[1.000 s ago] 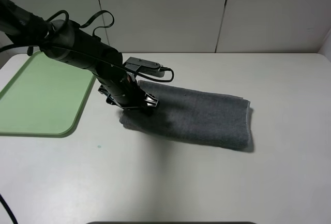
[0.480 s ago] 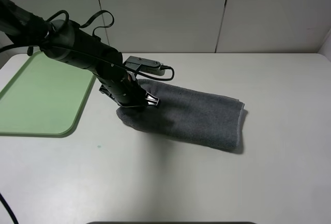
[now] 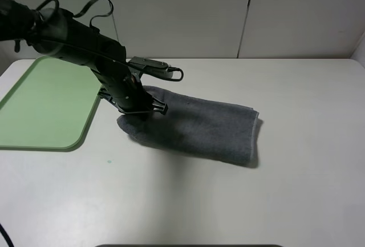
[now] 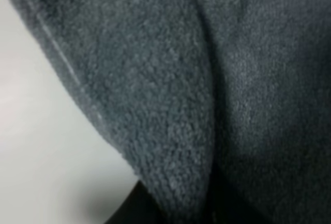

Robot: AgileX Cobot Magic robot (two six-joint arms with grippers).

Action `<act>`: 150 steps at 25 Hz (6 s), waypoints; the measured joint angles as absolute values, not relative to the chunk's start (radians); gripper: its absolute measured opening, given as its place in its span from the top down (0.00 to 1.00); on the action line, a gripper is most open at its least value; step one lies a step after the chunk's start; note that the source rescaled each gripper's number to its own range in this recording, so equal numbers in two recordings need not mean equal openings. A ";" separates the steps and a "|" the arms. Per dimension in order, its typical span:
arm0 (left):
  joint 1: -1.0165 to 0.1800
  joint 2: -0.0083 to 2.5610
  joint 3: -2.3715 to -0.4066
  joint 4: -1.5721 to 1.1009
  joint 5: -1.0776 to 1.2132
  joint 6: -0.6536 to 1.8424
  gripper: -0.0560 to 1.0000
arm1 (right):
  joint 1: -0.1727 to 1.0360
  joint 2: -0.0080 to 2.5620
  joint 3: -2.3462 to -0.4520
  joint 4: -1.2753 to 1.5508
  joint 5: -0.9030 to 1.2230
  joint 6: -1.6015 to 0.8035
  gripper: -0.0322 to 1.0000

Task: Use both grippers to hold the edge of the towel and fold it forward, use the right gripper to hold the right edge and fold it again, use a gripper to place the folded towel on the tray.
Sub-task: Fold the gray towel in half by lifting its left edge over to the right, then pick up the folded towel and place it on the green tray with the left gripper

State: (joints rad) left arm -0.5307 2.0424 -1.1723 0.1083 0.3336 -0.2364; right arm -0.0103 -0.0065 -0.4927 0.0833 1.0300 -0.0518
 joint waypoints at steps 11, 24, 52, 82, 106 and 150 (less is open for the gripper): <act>-0.427 1.880 -1.172 0.208 0.515 -0.236 0.88 | -0.010 -0.006 -0.493 0.083 1.030 -0.052 0.00; -0.328 1.804 -1.186 0.293 0.642 -0.236 0.88 | -0.010 -0.006 -0.493 0.084 1.030 -0.052 0.00; -0.573 1.801 -1.241 0.284 0.673 -0.236 0.88 | -0.010 -0.006 -0.493 0.084 1.030 -0.052 0.00; -0.668 1.801 -1.241 0.231 0.676 -0.215 0.25 | -0.010 -0.006 -0.493 0.084 1.030 -0.052 0.00; -0.640 1.801 -1.241 0.231 0.658 -0.257 0.00 | -0.010 -0.006 -0.493 0.084 1.030 -0.052 0.00; -0.444 1.853 -0.841 0.142 -0.013 -0.305 0.00 | -0.010 -0.006 -0.493 0.084 1.030 -0.051 0.00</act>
State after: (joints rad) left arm -0.4436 1.8535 -0.8408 0.1419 -0.0130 -0.3051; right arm -0.0103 -0.0065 -0.4927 0.0844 1.0300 -0.0508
